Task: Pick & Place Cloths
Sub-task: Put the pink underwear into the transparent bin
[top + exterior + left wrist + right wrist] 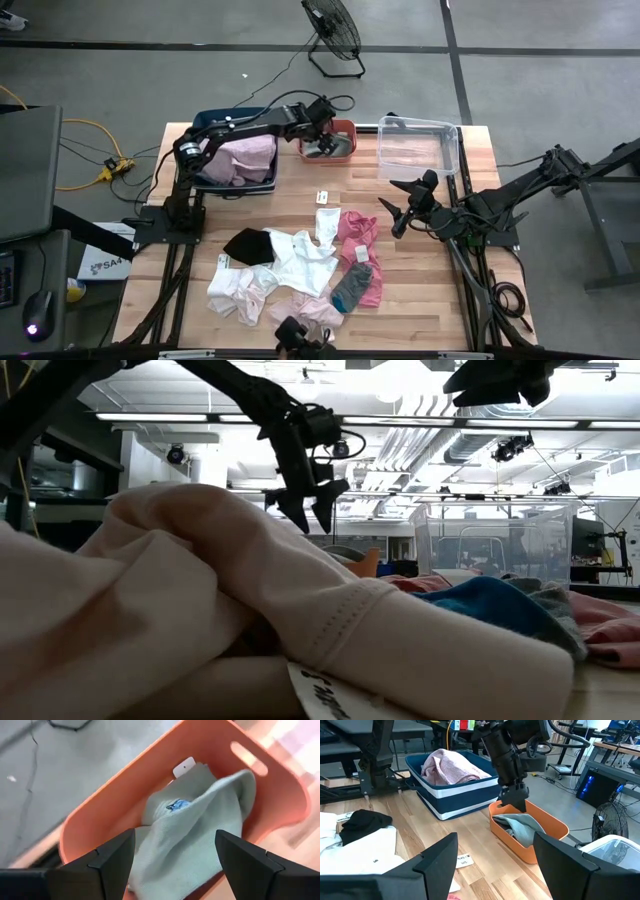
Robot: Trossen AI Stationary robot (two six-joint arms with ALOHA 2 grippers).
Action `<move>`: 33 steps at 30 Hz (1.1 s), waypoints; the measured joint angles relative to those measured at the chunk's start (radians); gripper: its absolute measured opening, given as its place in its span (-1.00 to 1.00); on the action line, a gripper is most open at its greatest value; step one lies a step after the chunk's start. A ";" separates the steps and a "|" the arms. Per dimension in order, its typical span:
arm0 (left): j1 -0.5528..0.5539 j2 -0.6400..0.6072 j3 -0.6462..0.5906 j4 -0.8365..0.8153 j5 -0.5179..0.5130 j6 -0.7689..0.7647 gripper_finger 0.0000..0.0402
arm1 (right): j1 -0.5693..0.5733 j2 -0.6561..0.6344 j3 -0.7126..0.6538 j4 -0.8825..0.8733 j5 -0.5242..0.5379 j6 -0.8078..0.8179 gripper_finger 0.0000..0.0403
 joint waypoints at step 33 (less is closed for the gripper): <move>-0.066 -0.151 0.000 -0.126 0.221 0.020 0.34 | 0.000 0.000 -0.028 -0.099 -0.251 0.010 0.25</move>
